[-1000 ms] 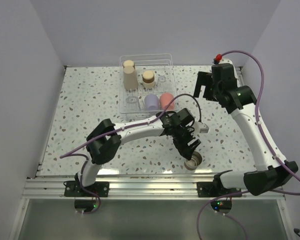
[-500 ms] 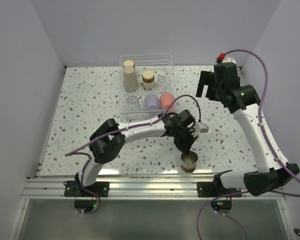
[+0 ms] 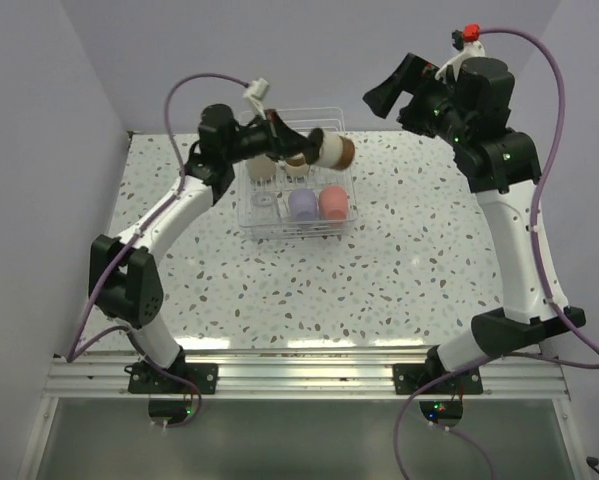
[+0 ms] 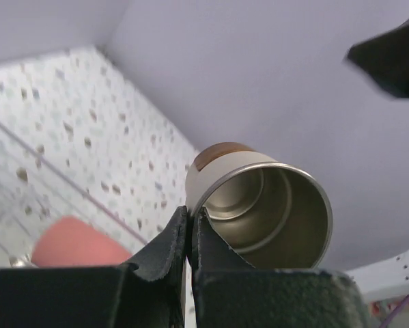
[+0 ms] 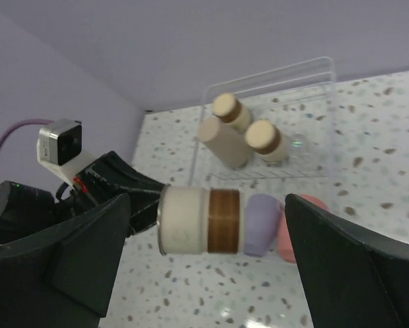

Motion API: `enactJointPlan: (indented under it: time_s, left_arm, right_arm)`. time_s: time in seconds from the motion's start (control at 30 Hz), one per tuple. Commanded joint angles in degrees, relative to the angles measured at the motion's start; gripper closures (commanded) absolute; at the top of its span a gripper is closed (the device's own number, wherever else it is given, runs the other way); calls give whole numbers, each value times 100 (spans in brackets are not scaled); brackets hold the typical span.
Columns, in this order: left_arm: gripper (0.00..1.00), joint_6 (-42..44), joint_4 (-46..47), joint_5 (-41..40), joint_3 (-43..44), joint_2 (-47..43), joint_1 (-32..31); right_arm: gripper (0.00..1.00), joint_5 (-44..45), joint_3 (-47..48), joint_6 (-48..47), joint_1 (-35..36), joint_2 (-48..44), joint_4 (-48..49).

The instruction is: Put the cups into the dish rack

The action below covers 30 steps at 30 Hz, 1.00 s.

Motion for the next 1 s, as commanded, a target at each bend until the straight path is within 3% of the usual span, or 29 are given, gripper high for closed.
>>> enactJointPlan:
  time_s: [0.0,0.03,0.13,0.23,0.6,0.97]
  left_arm:
    - [100,-2795,4344,976,-546,23,567]
    - [100,-3696,4895,976,-598,147,674]
    - [100,-5210,6717,793,-442,709,912]
    - [100,-5944,7572,529,-213,1097,930]
    - [100,-6289,8292,-446,-362,1185,974]
    - [100,-6403,8338,-676,25,1466,965]
  right_arm:
    - [2,-1739,12,1269,2,472,1443]
    - [2,-2194,-223,1533,-7,586,1779]
    - [2,-2671,-803,2491,-7,744,3159]
    - [2,-2822,-868,2967,2,938,3698]
    - [2,-2867,-1103,3355,2,852,3980]
    - [2,-2989,-1289,3566,28,728,4094]
